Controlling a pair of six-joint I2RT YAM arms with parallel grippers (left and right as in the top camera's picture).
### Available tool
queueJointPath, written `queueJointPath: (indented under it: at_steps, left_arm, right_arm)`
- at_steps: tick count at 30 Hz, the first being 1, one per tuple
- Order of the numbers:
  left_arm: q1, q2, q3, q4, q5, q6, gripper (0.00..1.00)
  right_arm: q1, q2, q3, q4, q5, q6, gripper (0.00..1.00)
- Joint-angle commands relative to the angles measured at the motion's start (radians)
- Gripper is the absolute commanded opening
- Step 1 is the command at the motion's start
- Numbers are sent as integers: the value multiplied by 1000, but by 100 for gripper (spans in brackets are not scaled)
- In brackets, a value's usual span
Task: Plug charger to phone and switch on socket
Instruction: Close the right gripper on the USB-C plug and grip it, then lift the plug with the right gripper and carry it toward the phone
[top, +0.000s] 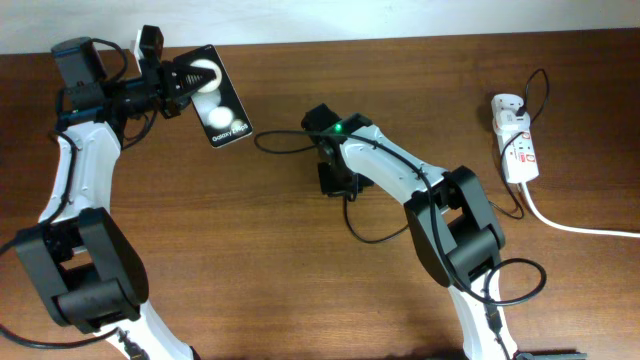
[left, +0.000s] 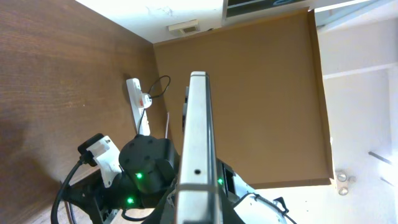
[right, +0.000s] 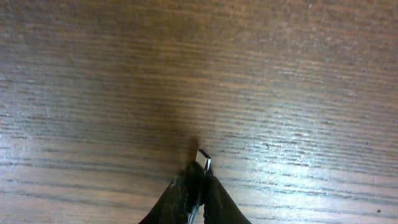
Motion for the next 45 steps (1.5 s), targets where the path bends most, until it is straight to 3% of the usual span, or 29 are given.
queueJointPath:
  at_steps: [1,8,19,22,27,29,40,45]
  left_arm:
    - [2,-3,8,0,16,13,0]
    - [2,-3,8,-1,16,13,0]
    - [-3,-3,8,-5,23,13,0]
    - [-3,-3,8,-5,23,13,0]
    - [-7,-3,8,-5,23,13,0]
    - [-9,-3,8,-5,23,13,0]
    - [-18,-3,8,-5,23,13,0]
    - [-18,-3,8,-4,23,13,0]
  right_arm:
    - [4,28,-56,-5,-34,11,15]
    - [4,28,-60,-30,-91,28,31]
    - [4,28,-77,-41,-138,65,35]
    - [4,28,-87,-39,-154,64,22]
    - [4,28,-87,-13,-155,65,13]
    - [3,28,-87,10,-154,64,4]
    - [-43,-28,-87,75,-184,-80,4]
    - [-81,-155,-87,84,-392,-230,4]
